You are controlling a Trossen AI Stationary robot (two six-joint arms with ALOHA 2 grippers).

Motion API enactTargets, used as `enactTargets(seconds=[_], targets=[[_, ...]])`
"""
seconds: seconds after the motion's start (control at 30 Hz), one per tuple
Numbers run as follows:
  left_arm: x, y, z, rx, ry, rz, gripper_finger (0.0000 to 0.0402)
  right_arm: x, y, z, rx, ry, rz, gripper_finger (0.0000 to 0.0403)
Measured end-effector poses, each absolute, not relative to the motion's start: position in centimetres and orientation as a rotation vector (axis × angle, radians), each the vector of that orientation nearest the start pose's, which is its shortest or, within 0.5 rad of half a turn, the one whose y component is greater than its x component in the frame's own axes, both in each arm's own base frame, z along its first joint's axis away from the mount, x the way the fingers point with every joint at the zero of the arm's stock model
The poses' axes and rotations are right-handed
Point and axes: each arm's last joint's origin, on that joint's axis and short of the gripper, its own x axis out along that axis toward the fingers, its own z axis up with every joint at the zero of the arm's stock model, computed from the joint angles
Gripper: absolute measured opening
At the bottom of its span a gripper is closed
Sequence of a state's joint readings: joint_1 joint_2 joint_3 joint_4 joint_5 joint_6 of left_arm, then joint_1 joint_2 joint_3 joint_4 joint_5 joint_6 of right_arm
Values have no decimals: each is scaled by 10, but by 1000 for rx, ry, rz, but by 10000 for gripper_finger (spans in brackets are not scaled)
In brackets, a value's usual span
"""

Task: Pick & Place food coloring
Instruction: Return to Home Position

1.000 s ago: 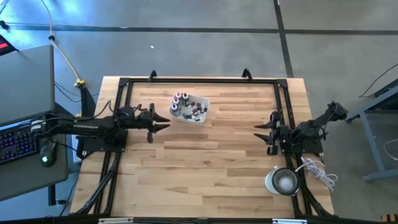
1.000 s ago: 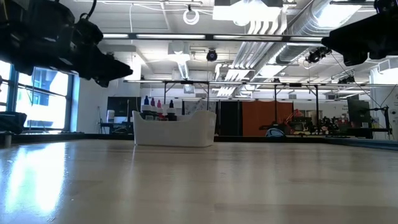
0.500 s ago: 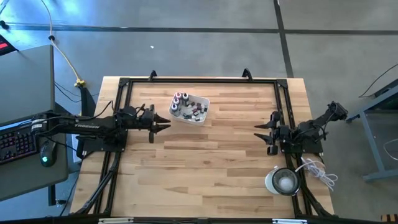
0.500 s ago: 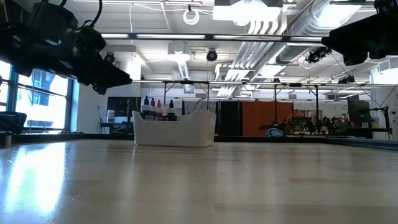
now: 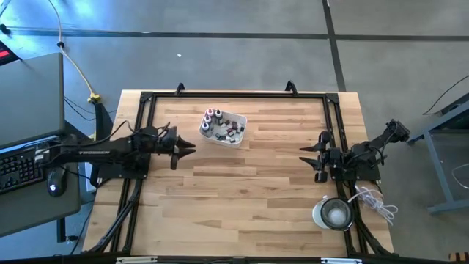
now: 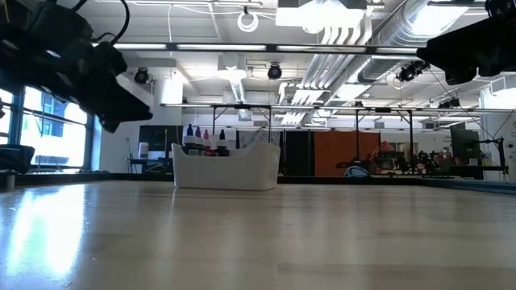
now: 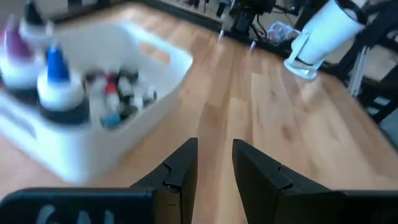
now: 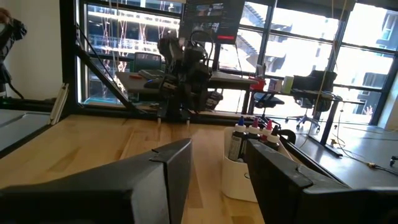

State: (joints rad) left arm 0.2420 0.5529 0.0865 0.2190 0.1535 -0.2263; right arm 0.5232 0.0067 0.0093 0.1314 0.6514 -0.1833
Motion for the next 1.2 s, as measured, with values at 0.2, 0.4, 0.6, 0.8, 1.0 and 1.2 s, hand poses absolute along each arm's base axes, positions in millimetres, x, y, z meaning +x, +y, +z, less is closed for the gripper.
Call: enactTargets(seconds=[0.2,0.4,0.6,0.8,1.0,1.2], targets=[[113,23,156,-409,317,135,99,87,30,178,-109,-100,-138,146],[101,20,164,-310,240,108,99,87,30,178,-109,-99,-137,147],[93,18,171,-243,160,95,99,87,30,178,-109,-99,-136,145],[89,18,173,-211,116,129,99,87,30,178,-109,-99,-136,145],[89,18,173,-234,118,122,99,87,30,178,-109,-99,-137,147],[89,18,172,-257,118,132,99,87,30,178,-109,-99,-137,146]])
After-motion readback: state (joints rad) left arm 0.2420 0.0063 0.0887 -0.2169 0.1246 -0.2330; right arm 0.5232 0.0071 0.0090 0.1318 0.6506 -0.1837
